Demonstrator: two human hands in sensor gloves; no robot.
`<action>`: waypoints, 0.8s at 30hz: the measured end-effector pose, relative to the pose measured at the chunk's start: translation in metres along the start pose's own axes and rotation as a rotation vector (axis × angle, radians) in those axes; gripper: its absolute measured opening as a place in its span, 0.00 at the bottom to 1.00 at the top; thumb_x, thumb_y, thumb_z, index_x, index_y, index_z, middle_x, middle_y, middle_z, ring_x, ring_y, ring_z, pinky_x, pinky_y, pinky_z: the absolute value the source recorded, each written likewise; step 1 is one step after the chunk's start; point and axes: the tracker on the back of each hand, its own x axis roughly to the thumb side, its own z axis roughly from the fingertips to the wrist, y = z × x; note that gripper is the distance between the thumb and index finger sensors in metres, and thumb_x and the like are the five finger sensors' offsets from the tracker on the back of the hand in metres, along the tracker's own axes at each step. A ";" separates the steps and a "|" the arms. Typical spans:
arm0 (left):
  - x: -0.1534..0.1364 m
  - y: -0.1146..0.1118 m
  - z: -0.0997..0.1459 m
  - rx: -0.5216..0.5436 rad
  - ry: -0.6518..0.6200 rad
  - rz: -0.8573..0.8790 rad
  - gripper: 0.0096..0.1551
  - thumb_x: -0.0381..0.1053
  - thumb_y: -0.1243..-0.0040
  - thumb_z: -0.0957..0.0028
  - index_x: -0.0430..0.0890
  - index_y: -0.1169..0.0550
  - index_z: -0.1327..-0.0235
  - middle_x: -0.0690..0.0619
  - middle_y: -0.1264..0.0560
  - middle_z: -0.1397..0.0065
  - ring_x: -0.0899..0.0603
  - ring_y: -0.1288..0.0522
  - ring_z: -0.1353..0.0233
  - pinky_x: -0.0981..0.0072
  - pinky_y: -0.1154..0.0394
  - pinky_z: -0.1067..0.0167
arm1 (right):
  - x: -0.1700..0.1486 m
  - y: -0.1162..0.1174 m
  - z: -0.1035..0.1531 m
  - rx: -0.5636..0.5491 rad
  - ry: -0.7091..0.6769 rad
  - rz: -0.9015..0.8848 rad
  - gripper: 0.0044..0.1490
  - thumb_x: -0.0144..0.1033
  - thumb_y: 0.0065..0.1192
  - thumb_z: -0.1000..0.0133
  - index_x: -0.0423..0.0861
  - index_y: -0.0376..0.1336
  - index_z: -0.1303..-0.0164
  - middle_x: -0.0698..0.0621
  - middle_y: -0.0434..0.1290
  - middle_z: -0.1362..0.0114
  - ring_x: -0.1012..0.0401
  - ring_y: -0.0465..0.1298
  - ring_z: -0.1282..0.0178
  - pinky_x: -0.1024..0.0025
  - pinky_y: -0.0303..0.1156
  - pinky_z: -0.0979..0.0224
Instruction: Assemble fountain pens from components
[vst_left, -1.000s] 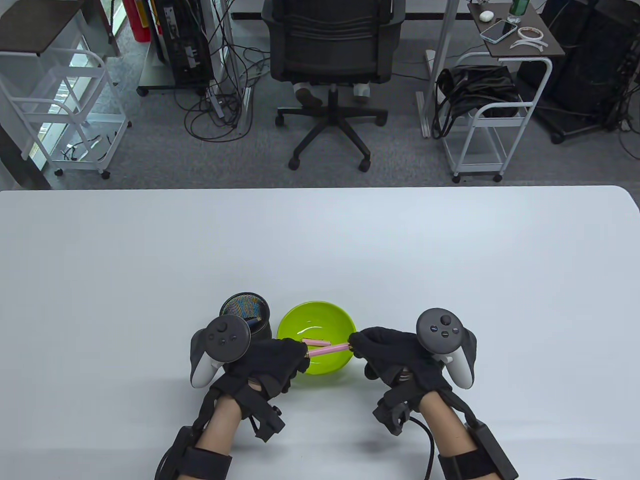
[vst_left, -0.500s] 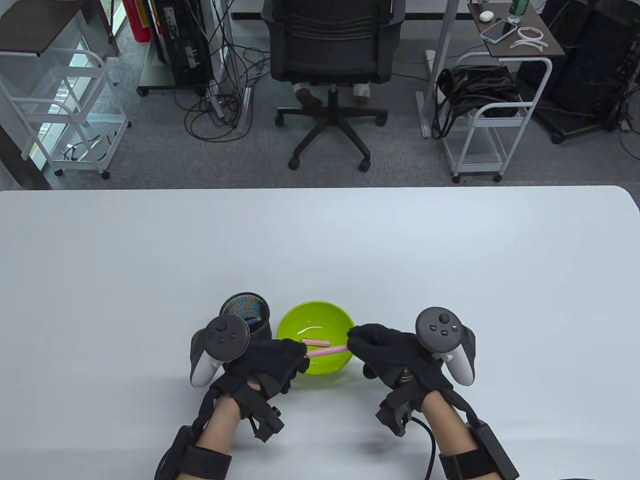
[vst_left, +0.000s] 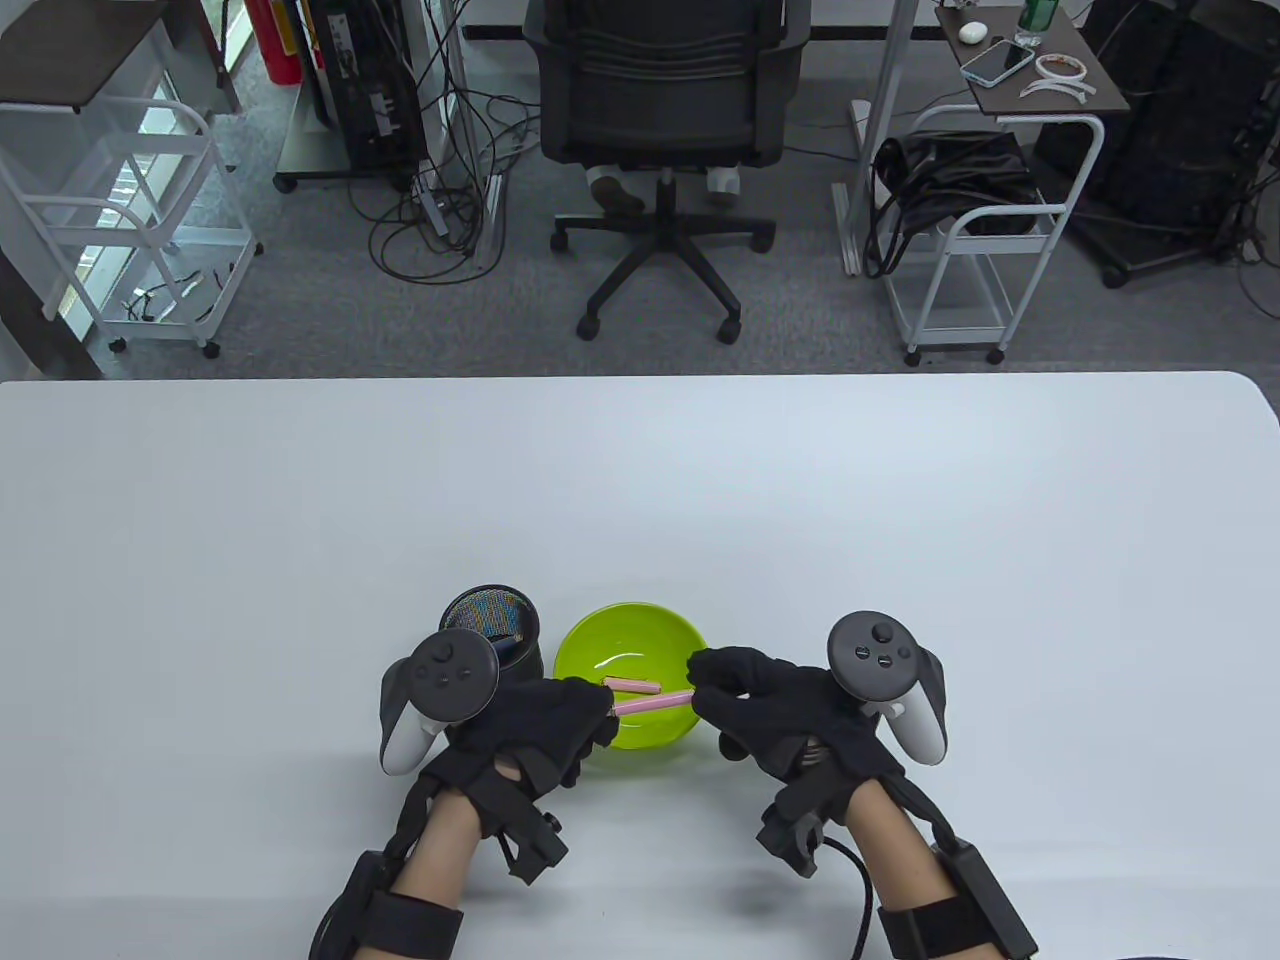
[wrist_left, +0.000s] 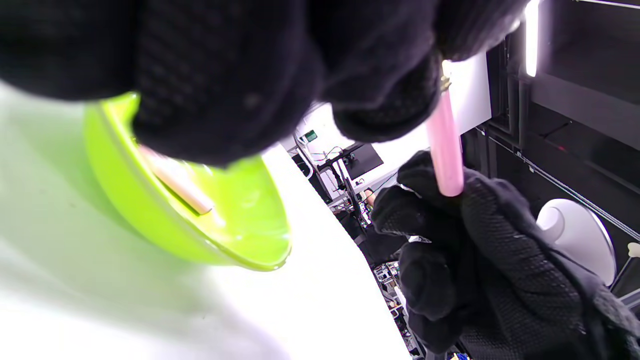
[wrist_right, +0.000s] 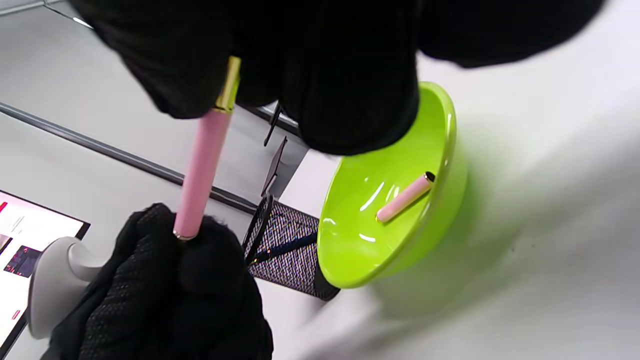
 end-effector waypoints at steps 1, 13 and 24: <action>0.001 0.000 0.000 -0.001 -0.003 -0.007 0.28 0.61 0.52 0.44 0.41 0.14 0.60 0.54 0.17 0.71 0.49 0.16 0.68 0.51 0.19 0.66 | 0.001 0.000 0.001 -0.016 0.011 0.022 0.29 0.47 0.68 0.50 0.48 0.73 0.41 0.43 0.77 0.39 0.55 0.83 0.64 0.60 0.80 0.70; 0.002 -0.001 0.000 -0.007 -0.013 -0.021 0.28 0.61 0.52 0.44 0.42 0.14 0.59 0.54 0.17 0.71 0.49 0.16 0.68 0.51 0.19 0.66 | -0.002 0.001 0.000 -0.018 0.040 0.053 0.29 0.55 0.63 0.50 0.47 0.78 0.51 0.43 0.82 0.48 0.54 0.84 0.66 0.59 0.80 0.71; 0.002 0.000 0.000 0.002 -0.006 -0.037 0.28 0.63 0.49 0.44 0.43 0.12 0.62 0.54 0.16 0.73 0.48 0.16 0.69 0.50 0.19 0.66 | 0.001 0.006 0.001 -0.001 0.016 0.065 0.31 0.57 0.60 0.49 0.46 0.78 0.52 0.43 0.82 0.50 0.55 0.84 0.68 0.59 0.80 0.71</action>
